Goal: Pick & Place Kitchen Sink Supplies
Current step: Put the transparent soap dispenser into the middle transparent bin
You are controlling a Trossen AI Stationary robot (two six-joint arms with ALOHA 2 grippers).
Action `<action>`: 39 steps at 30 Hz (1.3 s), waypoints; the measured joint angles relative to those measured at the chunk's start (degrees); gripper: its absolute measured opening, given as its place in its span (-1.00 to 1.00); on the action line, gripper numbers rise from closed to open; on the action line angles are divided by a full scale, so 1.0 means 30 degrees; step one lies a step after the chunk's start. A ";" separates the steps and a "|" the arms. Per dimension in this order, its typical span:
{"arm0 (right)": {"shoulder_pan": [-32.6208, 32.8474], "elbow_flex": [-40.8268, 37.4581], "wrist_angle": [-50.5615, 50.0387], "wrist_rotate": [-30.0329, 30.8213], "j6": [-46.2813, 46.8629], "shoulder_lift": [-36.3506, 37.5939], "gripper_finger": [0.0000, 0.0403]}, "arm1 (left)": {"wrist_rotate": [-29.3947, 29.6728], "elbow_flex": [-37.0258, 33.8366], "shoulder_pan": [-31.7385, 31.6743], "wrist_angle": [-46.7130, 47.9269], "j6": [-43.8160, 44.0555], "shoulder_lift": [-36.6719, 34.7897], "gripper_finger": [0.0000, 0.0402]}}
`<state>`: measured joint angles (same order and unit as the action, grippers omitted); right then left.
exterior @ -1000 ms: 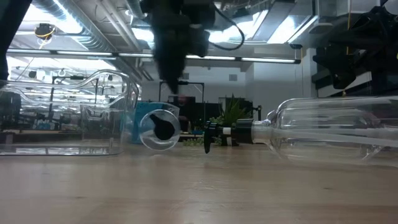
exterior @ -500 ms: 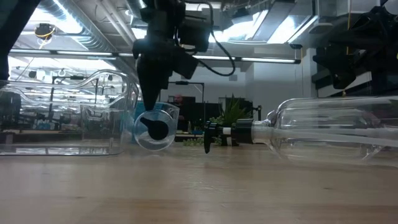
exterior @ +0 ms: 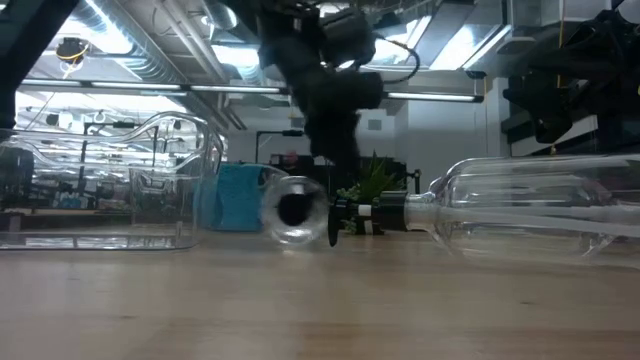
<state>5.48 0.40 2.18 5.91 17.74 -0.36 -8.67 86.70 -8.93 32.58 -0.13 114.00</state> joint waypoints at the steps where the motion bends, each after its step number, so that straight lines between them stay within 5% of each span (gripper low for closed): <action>1: 0.0000 -0.0007 0.0007 0.0000 0.0000 0.0000 0.22 | 0.0050 0.0007 -0.0037 -0.0485 -0.0167 0.0111 -0.99; 9: 0.0000 0.0000 0.0007 0.0000 0.0000 0.0000 0.22 | 0.0011 0.3301 0.0291 0.2466 -0.1175 -0.0588 -0.98; 20: 0.0001 -0.0003 0.0007 -0.0001 -0.0004 0.0000 0.22 | -0.2035 0.3995 0.2265 0.6727 -1.1564 -0.1124 -0.99; 26: 0.0001 0.0000 0.0007 0.0000 0.0000 0.0000 0.22 | -0.1541 0.4007 0.1767 0.6082 -1.1416 -0.1131 -0.86; 39: 0.0002 -0.0002 0.0007 0.0000 0.0000 0.0000 0.22 | -0.1011 0.4007 0.1861 0.7774 -0.9419 -0.0993 -0.20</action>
<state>5.48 0.40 2.20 5.91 17.74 -0.36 -11.70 98.72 -3.35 55.90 -28.39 111.02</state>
